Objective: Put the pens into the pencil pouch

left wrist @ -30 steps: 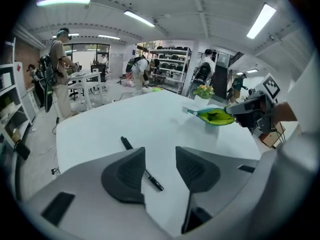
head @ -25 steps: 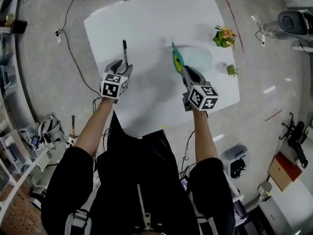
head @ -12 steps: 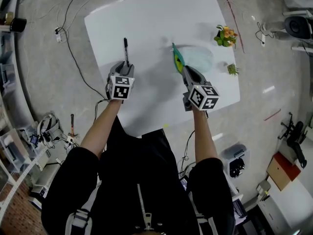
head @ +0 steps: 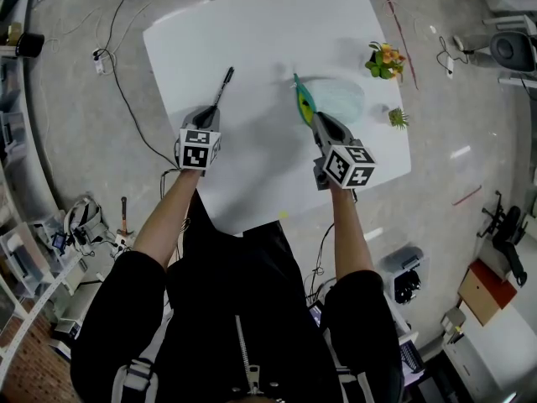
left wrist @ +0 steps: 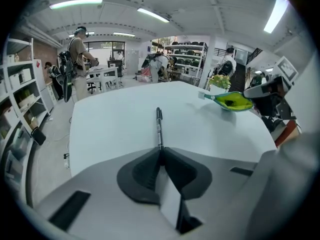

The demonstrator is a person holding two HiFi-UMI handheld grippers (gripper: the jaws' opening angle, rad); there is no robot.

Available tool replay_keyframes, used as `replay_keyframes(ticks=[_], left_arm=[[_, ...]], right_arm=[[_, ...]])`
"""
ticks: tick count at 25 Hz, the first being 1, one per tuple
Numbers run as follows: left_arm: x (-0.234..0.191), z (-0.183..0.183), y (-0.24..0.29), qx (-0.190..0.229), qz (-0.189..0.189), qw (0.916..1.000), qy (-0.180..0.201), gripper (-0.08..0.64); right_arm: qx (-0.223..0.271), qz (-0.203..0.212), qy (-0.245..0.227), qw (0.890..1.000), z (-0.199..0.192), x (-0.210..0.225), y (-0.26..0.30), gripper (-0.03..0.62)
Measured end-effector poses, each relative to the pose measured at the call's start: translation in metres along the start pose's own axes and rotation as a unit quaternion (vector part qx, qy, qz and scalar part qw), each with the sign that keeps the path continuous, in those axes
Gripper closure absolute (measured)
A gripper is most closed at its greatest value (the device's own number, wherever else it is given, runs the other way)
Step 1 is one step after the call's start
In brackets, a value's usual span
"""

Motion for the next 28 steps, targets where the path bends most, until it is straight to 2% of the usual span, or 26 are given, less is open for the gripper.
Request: replay_keyframes(ticks=[8,14,21,28], left_arm=[[-0.018,0.012,-0.019,0.015,-0.049,0.9980,0.037,0.514],[-0.025,0.030,-0.034,0.023,-0.095,0.9924,0.074,0.514],[-0.021,0.060,-0.057,0.025,-0.164,0.9765,0.137,0.514],[-0.009,0.087,-0.062,0.027,-0.229,0.9599,0.159,0.514]], right_arm=[[0.001,0.001,0.001,1.000,0.001,0.001,0.001,0.546],[0.000,0.001,0.004,1.000,0.001,0.002,0.002,0.546],[0.003,0.000,0.006,1.000,0.002,0.003,0.000,0.546],[0.006,-0.001,0.011,1.000,0.003,0.005,0.001,0.546]])
Point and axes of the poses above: the fingertips, and each gripper's own axes: y forward along the fingers, x to its right, z out of its top, the point moved 9 cm from there along -y, backward along the fingers, and after that the axes turned 5 degrees about x, right-handed, at the moved point
